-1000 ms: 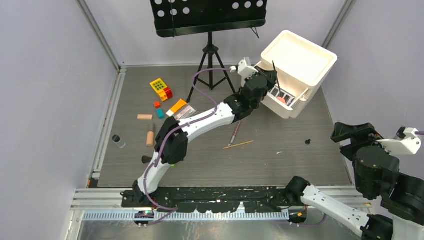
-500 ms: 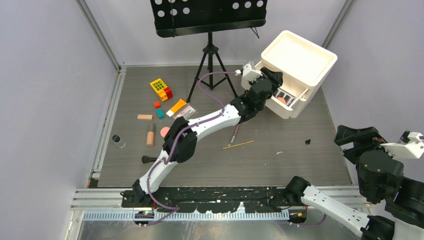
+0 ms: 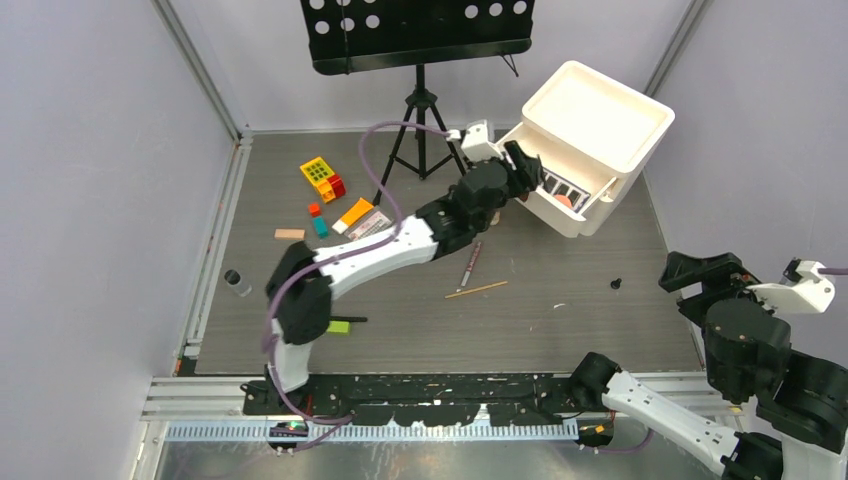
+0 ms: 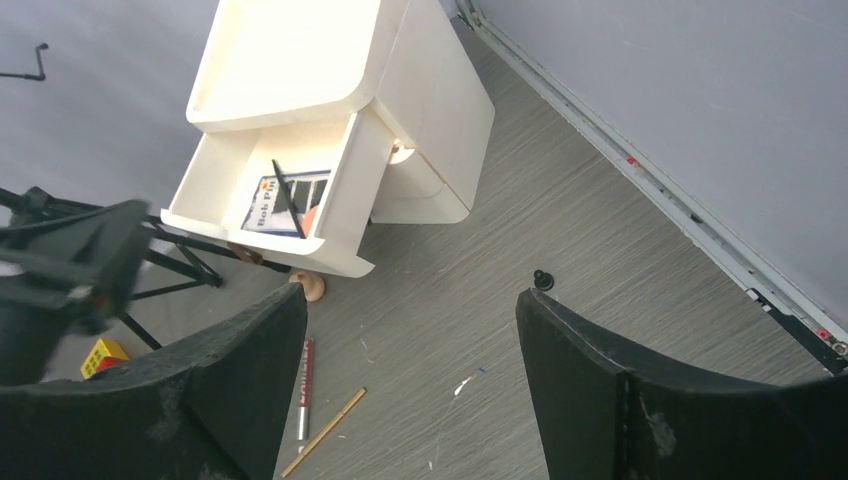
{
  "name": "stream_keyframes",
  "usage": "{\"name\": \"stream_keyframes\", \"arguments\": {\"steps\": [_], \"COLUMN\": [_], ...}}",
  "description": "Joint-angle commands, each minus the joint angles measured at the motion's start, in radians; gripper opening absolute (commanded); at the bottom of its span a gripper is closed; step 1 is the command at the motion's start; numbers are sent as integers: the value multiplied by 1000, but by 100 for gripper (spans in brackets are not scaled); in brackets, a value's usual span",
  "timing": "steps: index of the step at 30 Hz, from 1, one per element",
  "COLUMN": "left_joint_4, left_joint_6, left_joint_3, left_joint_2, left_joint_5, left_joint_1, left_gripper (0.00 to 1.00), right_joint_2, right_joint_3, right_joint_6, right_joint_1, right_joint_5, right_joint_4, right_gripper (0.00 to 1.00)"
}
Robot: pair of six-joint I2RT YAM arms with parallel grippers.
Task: Organize the makeup
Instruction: Place the makeup tool in the drawer, then pick up the makeup tool from the center of the board.
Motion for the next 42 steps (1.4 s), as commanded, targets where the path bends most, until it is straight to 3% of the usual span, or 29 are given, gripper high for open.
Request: {"name": "stream_keyframes", "arguments": {"steps": [1,3,8,12,15,25,35,42], "left_joint_4": [-76,-126,-200,-291,-288,-236,-147,-167], "left_joint_6": [236,299,490,616,705,894,993,1015], "left_joint_3": [-177,-294,-547,-630,-671,-609,-603,-547], "left_joint_2": [-276,-366,-503,-475,-413,-180,-148,-92], "left_joint_5": [38,77,351,663,764,881,807,864], "left_joint_1": [-4,0,23,51,53,62,62,62], "left_gripper": [61,63,70,68,69,68,71,70], "right_joint_2": [-24,-20,23,53,52,54,52,56], "right_joint_3": [-49,-70,-125,-160,-189,-206,-199,-203], "right_joint_6": [-101,-152,-259,-268,-267,-248,-238,-237], "right_joint_1": [0,1,1,1,1,1,1,1], "right_joint_5": [6,-17,-95,-140,-179,-236,-250,-256], "right_joint_4": [125,162,238,274,308,326,303,303], "right_gripper": [81,81,82,82,82,82,82,82]}}
